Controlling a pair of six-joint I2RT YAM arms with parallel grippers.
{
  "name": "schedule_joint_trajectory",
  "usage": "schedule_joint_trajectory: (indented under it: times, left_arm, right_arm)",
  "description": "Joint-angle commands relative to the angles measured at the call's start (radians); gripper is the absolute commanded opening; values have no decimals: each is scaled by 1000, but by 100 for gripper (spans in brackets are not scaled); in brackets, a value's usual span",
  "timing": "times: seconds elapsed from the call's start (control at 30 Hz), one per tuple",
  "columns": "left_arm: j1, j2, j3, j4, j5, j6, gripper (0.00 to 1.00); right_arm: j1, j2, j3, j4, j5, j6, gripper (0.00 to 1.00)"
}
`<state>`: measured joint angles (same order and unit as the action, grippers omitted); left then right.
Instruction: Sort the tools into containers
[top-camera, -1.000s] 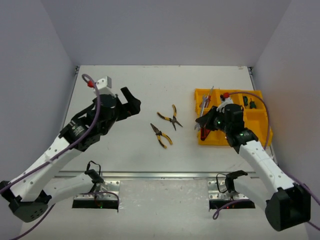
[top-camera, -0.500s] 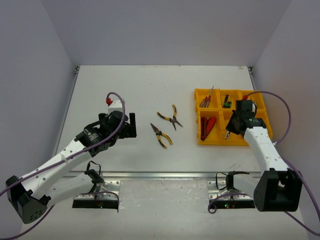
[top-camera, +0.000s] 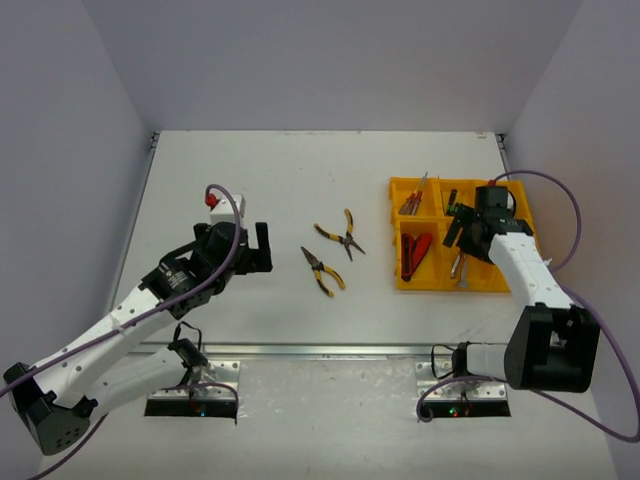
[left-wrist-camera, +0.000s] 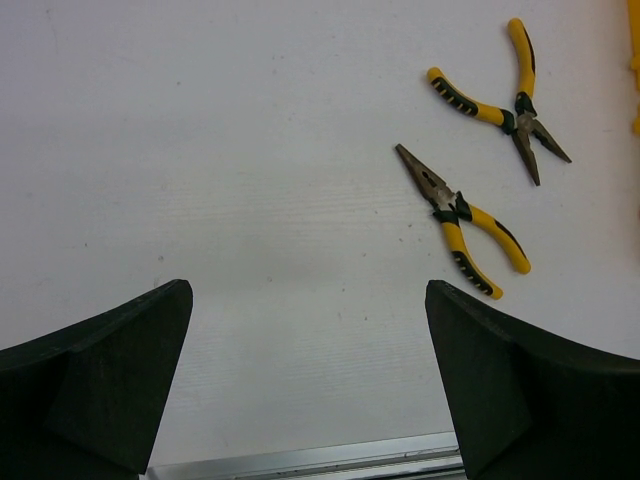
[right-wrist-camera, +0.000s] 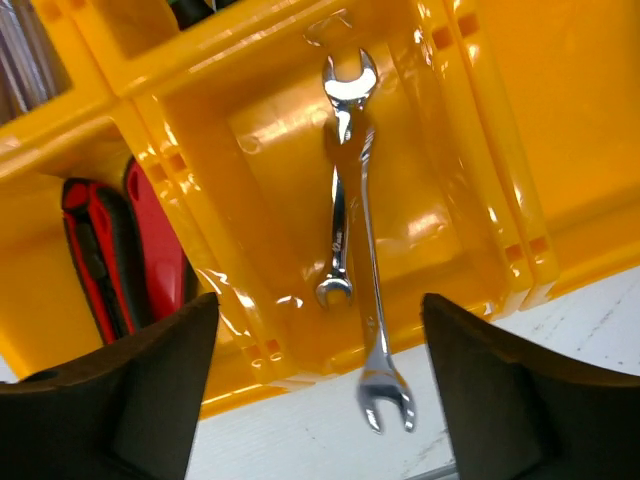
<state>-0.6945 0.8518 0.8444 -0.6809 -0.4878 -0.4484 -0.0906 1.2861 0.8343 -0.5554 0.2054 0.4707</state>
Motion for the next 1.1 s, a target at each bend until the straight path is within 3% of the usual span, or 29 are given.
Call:
schedule_joint_trajectory:
  times: [0.0,0.17,0.3,0.37,0.57,0.7,0.83,1.07]
  left_arm:
    - [-3,6,11,27,-17,5,100]
    - [-3,2,33,-28,-136,-55,100]
    - [11,-41,33,-48,-201,-99,100]
    - [24,-68,35,-60,-230,-122,100]
    - [58,-144,19,-42,-252,-121,100]
    - [60,-136,13,-30,-228,-107,100]
    - [62,-99,16,-34,-218,-101,100]
    - [68,-86,13,-16,-187,-79,100]
  right_arm:
    - [-7,-18,80,17,2,-2,85]
    - [56,-103,112,36,-172,-9,89]
    - [277,-71,143,85,-278,-90,89]
    - [469,-23,165,117,-289,-139,88]
    - [759,230,302,109,-169,-220,84]
    - [827,440,457,42,-91,-238,73]
    - [836,569,533,21,-111,-240,56]
    - [856,667,553,28,-193,-236,52]
